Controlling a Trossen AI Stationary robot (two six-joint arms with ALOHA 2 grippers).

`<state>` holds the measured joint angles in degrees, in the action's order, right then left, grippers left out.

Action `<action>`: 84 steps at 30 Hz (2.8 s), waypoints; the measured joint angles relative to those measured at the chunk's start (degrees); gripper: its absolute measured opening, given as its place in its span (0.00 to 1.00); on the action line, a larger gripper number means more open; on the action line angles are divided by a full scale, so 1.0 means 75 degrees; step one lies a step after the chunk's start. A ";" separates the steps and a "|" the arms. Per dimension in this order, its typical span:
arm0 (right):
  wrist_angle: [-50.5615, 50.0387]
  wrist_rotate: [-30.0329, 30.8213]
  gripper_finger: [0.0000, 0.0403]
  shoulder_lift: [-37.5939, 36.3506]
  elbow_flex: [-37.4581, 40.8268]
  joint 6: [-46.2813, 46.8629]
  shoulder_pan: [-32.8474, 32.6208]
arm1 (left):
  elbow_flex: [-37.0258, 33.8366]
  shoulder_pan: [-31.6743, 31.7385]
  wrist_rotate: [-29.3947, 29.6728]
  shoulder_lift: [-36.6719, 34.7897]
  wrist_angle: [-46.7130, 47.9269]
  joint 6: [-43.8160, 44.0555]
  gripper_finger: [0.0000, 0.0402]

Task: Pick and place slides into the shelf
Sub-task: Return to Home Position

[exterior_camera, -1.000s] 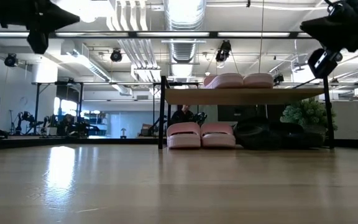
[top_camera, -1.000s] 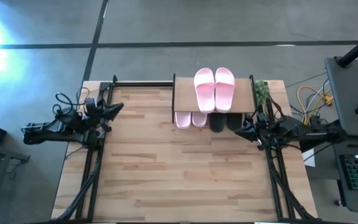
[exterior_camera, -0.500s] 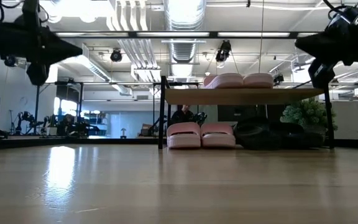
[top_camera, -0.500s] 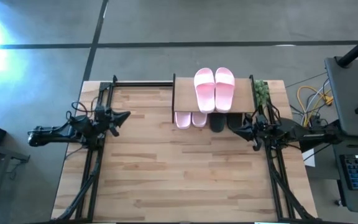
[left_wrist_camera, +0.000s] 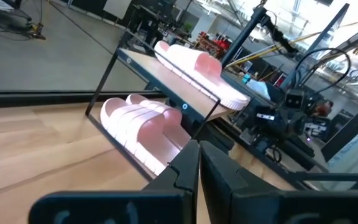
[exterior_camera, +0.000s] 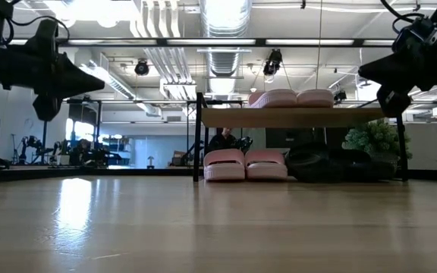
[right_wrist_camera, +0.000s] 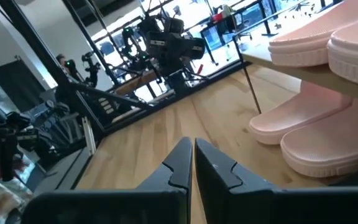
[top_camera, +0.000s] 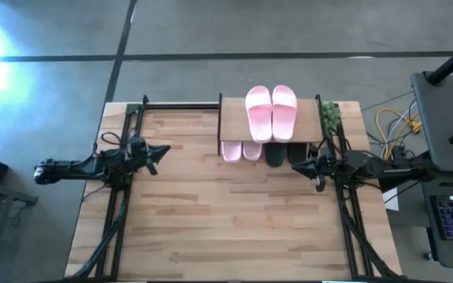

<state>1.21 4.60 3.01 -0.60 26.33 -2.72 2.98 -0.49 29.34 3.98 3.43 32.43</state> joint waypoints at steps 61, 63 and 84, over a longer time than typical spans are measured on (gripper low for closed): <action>-0.0049 -0.0003 0.03 0.0069 0.0000 0.0023 0.0000 | -0.0009 0.0000 0.0006 0.1057 -0.0004 -0.0012 0.00; -0.0049 -0.0003 0.03 0.0069 0.0000 0.0021 0.0000 | -0.0009 0.0000 0.0005 0.1051 -0.0004 -0.0012 0.00; -0.0049 -0.0003 0.03 0.0069 0.0000 0.0024 0.0000 | -0.0009 -0.0001 0.0005 0.1113 -0.0004 -0.0012 0.00</action>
